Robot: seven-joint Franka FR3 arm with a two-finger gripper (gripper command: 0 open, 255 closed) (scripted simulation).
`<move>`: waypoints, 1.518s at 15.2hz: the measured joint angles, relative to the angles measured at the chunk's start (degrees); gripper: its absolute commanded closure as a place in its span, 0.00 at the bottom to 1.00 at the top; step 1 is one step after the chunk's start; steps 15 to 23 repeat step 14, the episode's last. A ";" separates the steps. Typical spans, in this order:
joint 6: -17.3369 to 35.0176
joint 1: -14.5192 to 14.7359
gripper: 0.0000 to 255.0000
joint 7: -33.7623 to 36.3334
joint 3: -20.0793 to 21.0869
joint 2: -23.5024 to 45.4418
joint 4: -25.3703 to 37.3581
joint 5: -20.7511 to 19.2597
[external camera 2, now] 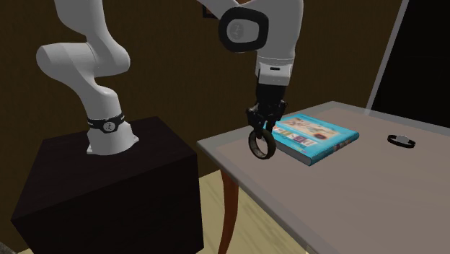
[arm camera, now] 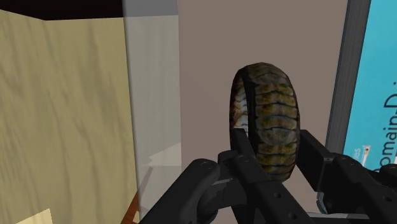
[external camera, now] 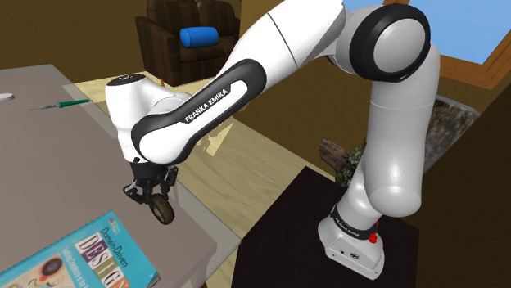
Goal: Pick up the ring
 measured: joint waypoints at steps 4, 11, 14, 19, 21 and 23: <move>-2.61 -0.29 1.00 -0.38 0.35 -1.61 1.10 0.76; -7.16 -0.78 1.00 -1.00 0.88 -4.55 2.94 2.11; -8.81 -0.90 1.00 -1.15 1.04 -5.53 3.68 2.54; -8.81 -0.90 1.00 -1.15 1.04 -5.53 3.68 2.54; -8.81 -0.90 1.00 -1.15 1.04 -5.53 3.68 2.54; -8.81 -0.90 1.00 -1.15 1.04 -5.53 3.68 2.54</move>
